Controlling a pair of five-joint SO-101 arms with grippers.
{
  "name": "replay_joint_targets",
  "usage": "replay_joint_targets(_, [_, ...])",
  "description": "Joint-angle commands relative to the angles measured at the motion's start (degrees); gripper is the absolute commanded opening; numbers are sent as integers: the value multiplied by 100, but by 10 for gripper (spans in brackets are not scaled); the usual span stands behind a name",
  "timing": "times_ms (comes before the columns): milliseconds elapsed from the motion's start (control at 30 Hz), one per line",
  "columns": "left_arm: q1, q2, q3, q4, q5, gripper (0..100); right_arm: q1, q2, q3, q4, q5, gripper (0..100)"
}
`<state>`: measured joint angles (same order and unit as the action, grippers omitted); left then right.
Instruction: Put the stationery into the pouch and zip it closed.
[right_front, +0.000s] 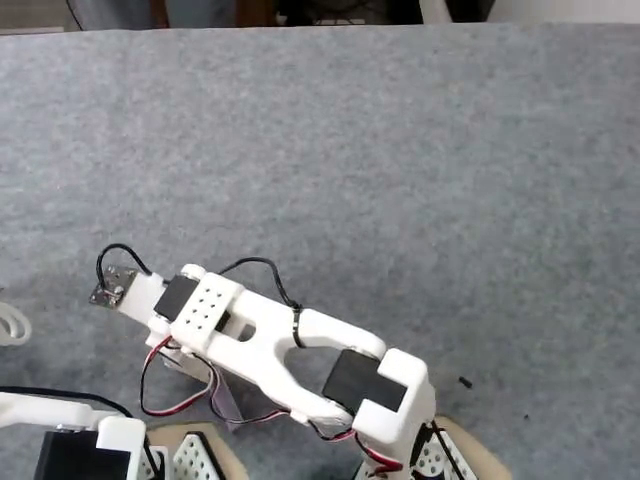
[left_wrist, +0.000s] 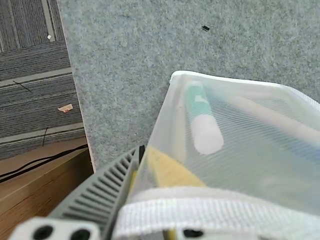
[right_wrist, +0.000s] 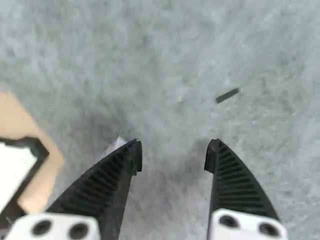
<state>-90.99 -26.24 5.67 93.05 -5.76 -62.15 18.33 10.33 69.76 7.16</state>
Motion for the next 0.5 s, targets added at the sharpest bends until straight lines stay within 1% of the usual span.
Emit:
replay_joint_targets(0, [-127, -9, -198, -158, -35, 29, 378, 57, -101, -167, -88, 226])
replay_joint_targets(100, [-119, -9, -198, -167, -35, 29, 484, -48, -259, 501, -220, 226])
replay_joint_targets(233, [-101, -9, -198, -141, -35, 29, 343, -374, -752, 1644, -782, 226])
replay_joint_targets(300, [-92, -9, -198, -141, -35, 29, 158, -479, -980, 2119, -1108, 226])
replay_joint_targets(367, [-84, -9, -198, -141, -26, 29, -79, -514, -1147, 2435, -1371, 226])
replay_joint_targets(467, [-40, -9, -189, -132, -26, 29, -97, -514, -1253, 2497, -1653, 228])
